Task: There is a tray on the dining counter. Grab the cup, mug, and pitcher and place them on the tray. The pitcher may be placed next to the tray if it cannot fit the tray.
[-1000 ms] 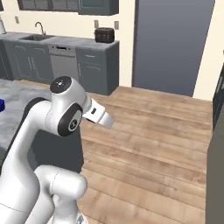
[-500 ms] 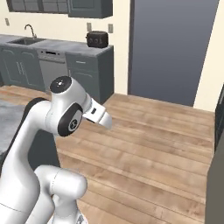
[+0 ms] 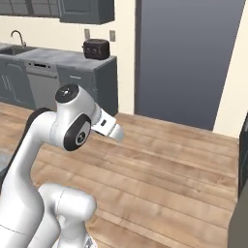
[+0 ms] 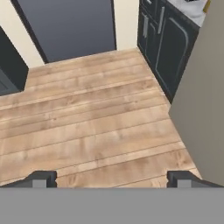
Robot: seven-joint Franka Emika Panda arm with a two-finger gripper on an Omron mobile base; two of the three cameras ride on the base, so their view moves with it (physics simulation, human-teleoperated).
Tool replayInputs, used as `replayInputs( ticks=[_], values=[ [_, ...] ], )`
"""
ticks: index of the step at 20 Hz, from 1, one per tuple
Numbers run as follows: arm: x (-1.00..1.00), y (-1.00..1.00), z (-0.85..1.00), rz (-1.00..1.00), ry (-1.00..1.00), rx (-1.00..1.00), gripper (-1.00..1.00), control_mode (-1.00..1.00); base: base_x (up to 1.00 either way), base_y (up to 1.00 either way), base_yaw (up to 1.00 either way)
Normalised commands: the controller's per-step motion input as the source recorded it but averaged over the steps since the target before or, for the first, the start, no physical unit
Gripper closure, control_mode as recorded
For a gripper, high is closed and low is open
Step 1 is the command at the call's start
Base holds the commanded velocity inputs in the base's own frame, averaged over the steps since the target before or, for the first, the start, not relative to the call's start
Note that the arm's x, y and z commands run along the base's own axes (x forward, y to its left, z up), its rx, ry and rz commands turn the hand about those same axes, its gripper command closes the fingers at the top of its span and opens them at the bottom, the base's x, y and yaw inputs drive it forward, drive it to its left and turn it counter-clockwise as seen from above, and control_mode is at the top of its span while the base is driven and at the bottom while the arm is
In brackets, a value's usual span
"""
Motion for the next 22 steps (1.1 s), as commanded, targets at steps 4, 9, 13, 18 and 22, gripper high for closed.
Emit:
replayInputs(
  ticks=[4, 9, 13, 18, 22],
  values=[
    [0.0, 0.0, 0.0, 0.0, 0.0, 0.0, -1.0, 1.0, 1.0, -0.35, -0.02],
    [0.0, 0.0, 0.0, 0.0, 0.0, 0.0, -1.0, 1.0, 1.0, -0.25, -0.15],
    [0.0, 0.0, 0.0, 0.0, 0.0, 0.0, -1.0, 1.0, 1.0, -0.11, -0.26],
    [0.0, 0.0, 0.0, 0.0, 0.0, 0.0, -1.0, 1.0, 1.0, -0.04, -0.33],
    [0.0, 0.0, 0.0, 0.0, 0.0, 0.0, -1.0, 1.0, 1.0, 0.0, -0.41]
  ],
)
